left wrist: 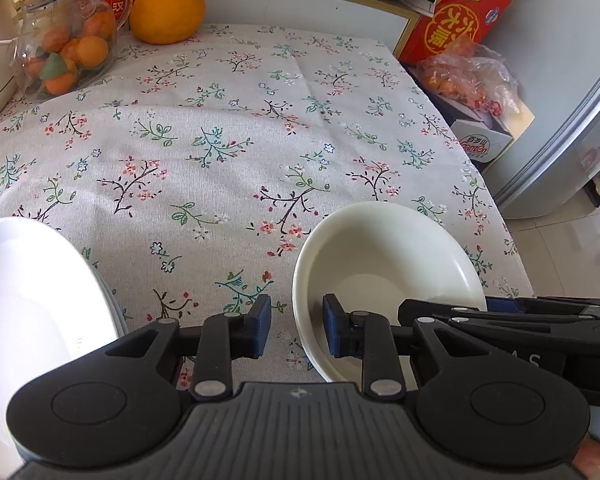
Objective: Organize plates and bowls
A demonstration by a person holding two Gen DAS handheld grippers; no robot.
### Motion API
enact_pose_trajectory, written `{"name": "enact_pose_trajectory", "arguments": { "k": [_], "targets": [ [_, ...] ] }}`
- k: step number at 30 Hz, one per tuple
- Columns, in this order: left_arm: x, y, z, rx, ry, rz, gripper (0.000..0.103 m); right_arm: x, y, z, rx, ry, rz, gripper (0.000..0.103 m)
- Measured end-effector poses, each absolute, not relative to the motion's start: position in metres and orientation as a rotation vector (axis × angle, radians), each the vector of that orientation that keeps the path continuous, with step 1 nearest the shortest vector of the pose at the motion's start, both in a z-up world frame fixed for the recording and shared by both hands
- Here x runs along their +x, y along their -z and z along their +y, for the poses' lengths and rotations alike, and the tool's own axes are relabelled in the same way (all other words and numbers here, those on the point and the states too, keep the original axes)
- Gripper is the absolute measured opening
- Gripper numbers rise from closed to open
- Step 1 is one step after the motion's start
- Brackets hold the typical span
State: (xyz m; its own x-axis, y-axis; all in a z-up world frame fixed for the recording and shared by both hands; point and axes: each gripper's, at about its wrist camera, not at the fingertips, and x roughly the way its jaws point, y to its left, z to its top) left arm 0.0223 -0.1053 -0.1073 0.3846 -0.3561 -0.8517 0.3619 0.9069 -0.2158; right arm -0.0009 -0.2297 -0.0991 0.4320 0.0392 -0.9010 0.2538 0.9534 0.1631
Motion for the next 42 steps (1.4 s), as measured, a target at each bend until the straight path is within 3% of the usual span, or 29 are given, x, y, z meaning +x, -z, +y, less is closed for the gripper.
{"name": "enact_pose_trajectory", "arguments": {
  "k": [1, 4, 14, 42],
  "targets": [
    [0.022, 0.107, -0.106, 0.006, 0.459, 1.082, 0.022, -0.001, 0.099, -0.228, 0.289, 0.128, 1.121, 0.034],
    [0.019, 0.106, -0.108, 0.000, 0.476, 1.083, 0.013, 0.000, 0.097, -0.223, 0.259, 0.131, 1.113, 0.032],
    [0.015, 0.097, -0.109, 0.024, 0.471, 1.032, 0.014, -0.002, 0.089, -0.220, 0.234, 0.144, 1.083, 0.027],
    [0.007, 0.050, -0.056, -0.023, 0.382, 0.862, 0.014, 0.004, 0.041, -0.153, 0.178, 0.091, 0.921, 0.027]
  ]
}}
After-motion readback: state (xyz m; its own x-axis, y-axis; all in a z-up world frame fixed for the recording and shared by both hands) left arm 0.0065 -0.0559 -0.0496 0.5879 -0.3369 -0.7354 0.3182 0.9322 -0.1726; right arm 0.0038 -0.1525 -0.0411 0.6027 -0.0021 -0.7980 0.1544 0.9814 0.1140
